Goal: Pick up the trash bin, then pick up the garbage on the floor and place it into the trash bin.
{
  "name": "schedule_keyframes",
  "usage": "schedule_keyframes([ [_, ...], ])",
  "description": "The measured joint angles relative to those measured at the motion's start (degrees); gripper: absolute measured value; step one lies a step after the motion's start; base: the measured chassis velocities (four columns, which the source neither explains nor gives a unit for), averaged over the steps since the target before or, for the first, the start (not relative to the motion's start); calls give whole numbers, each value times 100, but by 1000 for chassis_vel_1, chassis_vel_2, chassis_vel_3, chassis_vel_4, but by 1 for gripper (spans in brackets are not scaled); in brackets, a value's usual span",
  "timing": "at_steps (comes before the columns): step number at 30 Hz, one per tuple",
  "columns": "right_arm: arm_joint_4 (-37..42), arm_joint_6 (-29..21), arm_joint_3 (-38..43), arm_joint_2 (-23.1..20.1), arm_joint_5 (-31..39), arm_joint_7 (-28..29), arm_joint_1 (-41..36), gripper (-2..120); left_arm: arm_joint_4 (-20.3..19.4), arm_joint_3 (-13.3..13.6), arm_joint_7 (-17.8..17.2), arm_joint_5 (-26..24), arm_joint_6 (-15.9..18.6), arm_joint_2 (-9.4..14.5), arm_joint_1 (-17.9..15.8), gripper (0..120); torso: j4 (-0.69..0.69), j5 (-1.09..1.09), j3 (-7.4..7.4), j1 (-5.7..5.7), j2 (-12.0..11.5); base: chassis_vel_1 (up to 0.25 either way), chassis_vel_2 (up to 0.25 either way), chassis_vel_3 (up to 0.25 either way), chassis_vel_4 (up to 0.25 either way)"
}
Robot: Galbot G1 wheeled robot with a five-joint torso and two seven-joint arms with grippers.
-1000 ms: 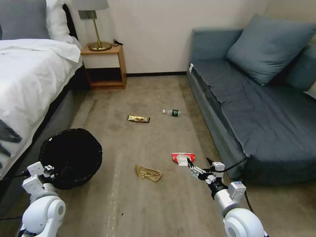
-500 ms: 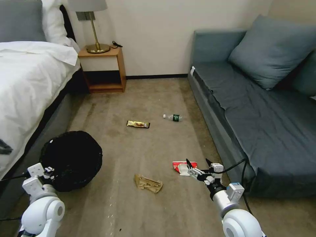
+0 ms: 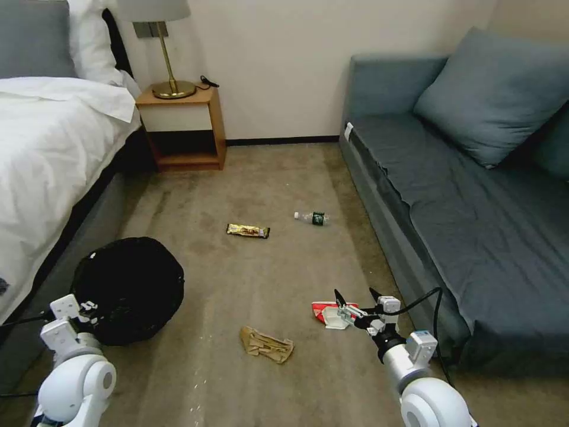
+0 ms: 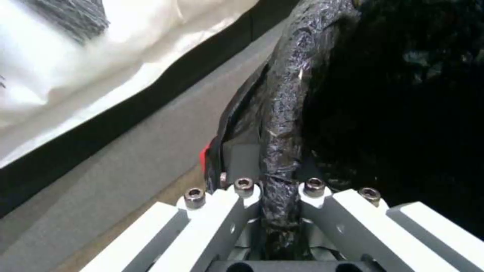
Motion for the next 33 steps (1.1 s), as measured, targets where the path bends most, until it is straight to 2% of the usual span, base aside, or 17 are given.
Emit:
schedule_keyframes([
  [2,-154,-83,-91,-444,145,-74,399,100,-6,-1,33,-23,-33,37,46,3,-1,0,0,0,0,0,0,0,0],
  [3,-154,-83,-91,-444,145,-74,399,100,-6,-1,33,-23,-33,37,46,3,-1,0,0,0,0,0,0,0,0],
  [6,-534,-197,-490,-1025,290,-306,1210,100,-70,1,44,-69,-33,88,158,3,0,0,0,0,0,0,0,0,0],
  [7,-534,-197,-490,-1025,290,-306,1210,100,-70,1,44,-69,-33,88,158,3,0,0,0,0,0,0,0,0,0],
  [9,-829,-300,-887,-1304,383,-441,1869,100,-100,5,45,-64,-32,126,213,3,3,-1,0,0,0,0,0,0,0],
  [12,-1207,-484,-1777,-1539,440,-641,2688,100,-148,1,45,-43,-28,163,273,3,1,0,1,0,0,0,0,0,0],
  [13,-1207,-484,-1777,-1539,440,-641,2688,100,-148,1,45,-43,-28,163,273,3,1,0,1,0,0,0,0,0,0],
  [14,-1339,-552,-2257,-1588,441,-709,3021,100,-169,-13,48,-34,-44,163,299,3,1,0,0,0,0,0,0,0,0],
  [17,-1644,-868,-3489,-1524,360,-873,3930,100,-215,-59,76,-19,-103,87,346,3,1,-1,1,0,0,0,0,0,0],
  [18,-1644,-868,-3489,-1524,360,-873,3930,100,-215,-59,76,-19,-103,87,346,3,1,-1,1,0,0,0,0,0,0],
  [22,-2065,-1333,-4668,-1077,94,-1136,4752,100,-255,-66,157,5,-213,-23,373,3,2,-1,1,0,0,0,0,0,0],
  [27,-2512,-1433,-5381,-719,-144,-1315,5009,100,-263,-68,164,63,-223,-87,361,3,2,-2,1,0,0,0,0,0,0],
  [33,-2824,-1453,-5643,-459,-400,-1620,4903,100,-276,-87,195,125,-318,-159,366,3,1,-1,0,0,0,0,0,0,0],
])
